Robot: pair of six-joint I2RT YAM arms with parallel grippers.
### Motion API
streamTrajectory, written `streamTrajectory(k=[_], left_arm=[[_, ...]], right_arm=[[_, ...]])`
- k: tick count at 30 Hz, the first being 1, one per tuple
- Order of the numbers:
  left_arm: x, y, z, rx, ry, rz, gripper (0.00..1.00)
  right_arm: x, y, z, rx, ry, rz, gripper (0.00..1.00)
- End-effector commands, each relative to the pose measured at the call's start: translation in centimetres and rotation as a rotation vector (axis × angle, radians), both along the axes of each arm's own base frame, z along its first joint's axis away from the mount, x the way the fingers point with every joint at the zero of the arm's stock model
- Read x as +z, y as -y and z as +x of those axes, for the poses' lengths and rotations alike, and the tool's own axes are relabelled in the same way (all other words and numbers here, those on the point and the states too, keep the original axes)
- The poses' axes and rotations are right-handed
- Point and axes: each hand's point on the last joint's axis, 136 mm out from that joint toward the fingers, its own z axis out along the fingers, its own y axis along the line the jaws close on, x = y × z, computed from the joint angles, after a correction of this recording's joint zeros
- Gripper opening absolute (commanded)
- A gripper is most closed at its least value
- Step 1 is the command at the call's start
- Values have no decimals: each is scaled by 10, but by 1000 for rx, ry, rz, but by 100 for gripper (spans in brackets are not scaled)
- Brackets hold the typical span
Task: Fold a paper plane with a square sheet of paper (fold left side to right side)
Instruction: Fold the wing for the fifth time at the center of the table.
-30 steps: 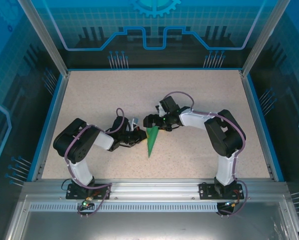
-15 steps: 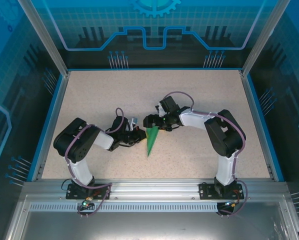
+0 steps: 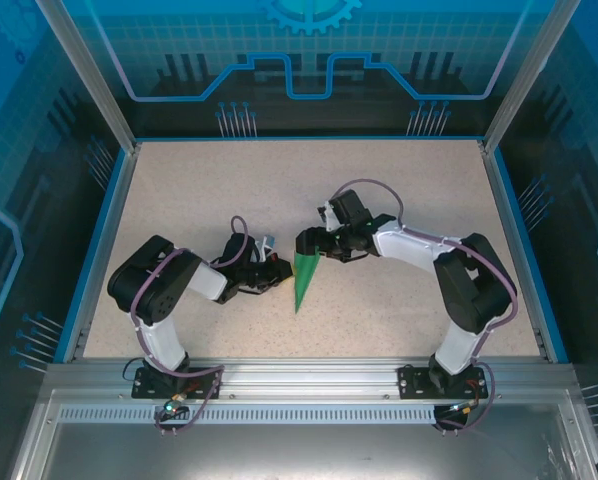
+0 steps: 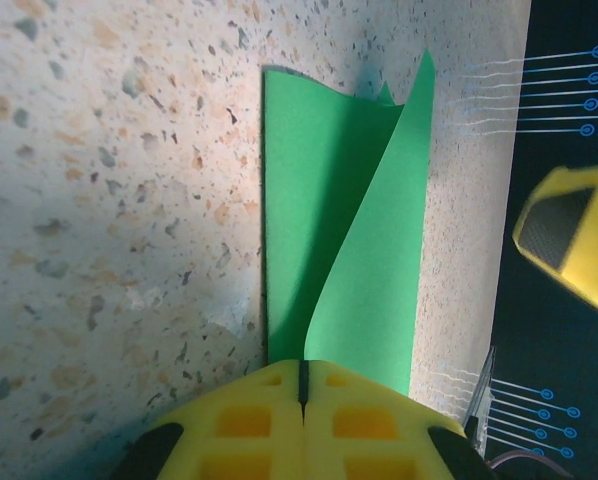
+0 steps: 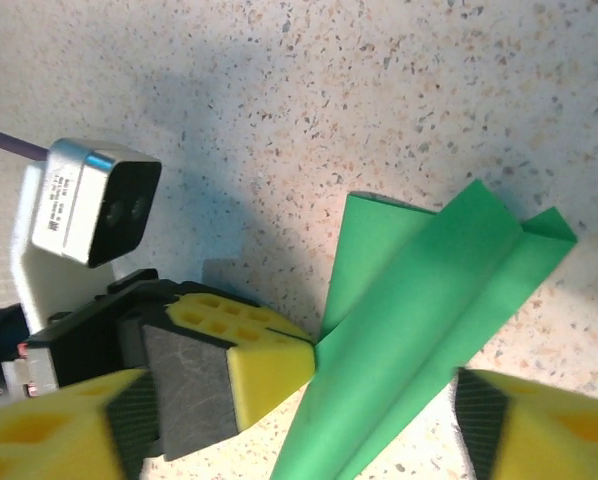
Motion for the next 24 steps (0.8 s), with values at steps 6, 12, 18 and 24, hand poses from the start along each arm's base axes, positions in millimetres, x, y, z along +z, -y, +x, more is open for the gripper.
streamTrajectory(k=[6,12,18,24], left_arm=[[-25,-10,-3,8,-38,75,0],[-23,-9,-2,2,-39,76,0],[-21,-8,0,0,-34,69,0],[-20,-7,0,-3,-34,68,0]], right_arm=[[-18,3,-16,5,-61,-5,50],[-22,5,-4,-16,-57,16,72],[-32,-1,2,-5,-83,8,72],[-35,-6,5,0,-87,21,72]])
